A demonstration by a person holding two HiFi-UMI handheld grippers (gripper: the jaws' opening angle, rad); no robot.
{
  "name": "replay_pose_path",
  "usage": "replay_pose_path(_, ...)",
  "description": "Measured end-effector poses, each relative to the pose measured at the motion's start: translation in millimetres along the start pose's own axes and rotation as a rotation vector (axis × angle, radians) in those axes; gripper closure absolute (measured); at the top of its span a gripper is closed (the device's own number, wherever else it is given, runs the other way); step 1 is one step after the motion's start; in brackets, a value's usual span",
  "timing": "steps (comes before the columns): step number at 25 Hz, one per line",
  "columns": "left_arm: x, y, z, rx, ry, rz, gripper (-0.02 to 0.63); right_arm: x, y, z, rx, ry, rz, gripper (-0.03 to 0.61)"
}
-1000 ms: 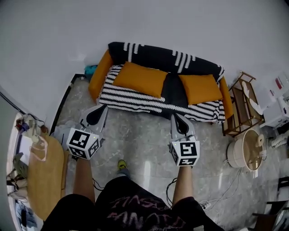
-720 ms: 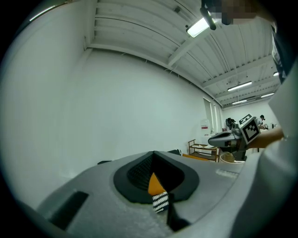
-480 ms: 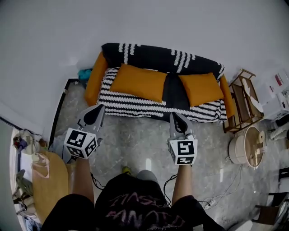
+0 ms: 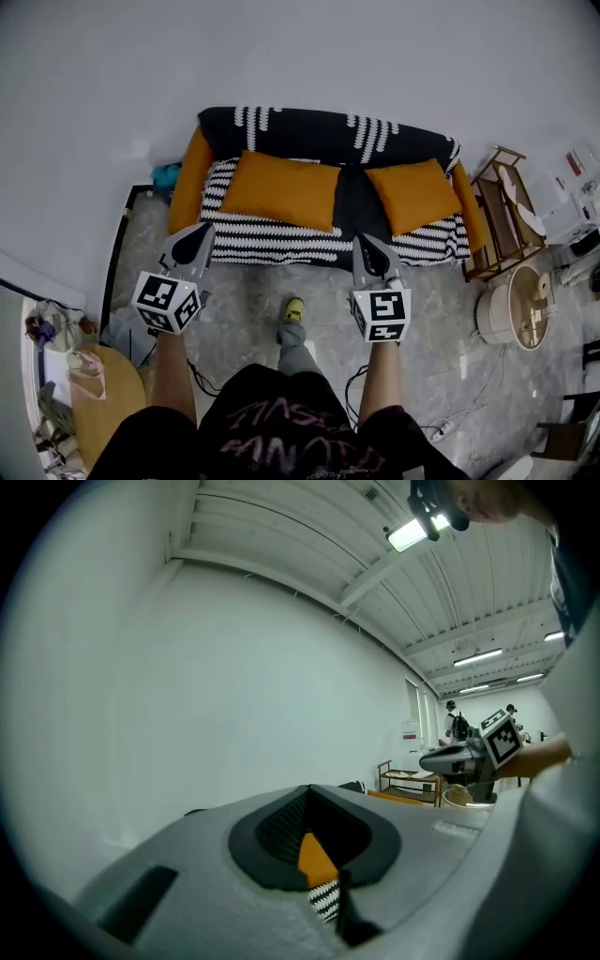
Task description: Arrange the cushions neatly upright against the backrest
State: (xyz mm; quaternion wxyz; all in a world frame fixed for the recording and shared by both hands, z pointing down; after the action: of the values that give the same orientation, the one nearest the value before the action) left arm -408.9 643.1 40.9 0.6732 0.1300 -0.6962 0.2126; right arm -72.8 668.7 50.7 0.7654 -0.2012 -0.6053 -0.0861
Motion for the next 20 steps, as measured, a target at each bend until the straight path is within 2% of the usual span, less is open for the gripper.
replay_pose_path(8, 5, -94, 23, -0.008, -0.033, 0.054, 0.608, 22, -87, -57, -0.012, -0.063, 0.010, 0.568)
replay_pose_path(20, 21, -282, 64, -0.060, 0.004, 0.171, 0.607, 64, -239, -186, -0.053, -0.148, 0.101, 0.568)
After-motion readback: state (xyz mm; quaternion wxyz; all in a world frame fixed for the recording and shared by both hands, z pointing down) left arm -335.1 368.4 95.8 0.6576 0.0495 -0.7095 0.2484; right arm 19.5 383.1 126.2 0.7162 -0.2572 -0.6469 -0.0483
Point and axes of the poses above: the fingertips, and each gripper's own axes: y backward along the fingers, z to its left, x out of its underside, the point moved 8 cm from there along y, backward along the fingers, and after that the axes turned 6 degrees about -x, right-handed, at the moved point
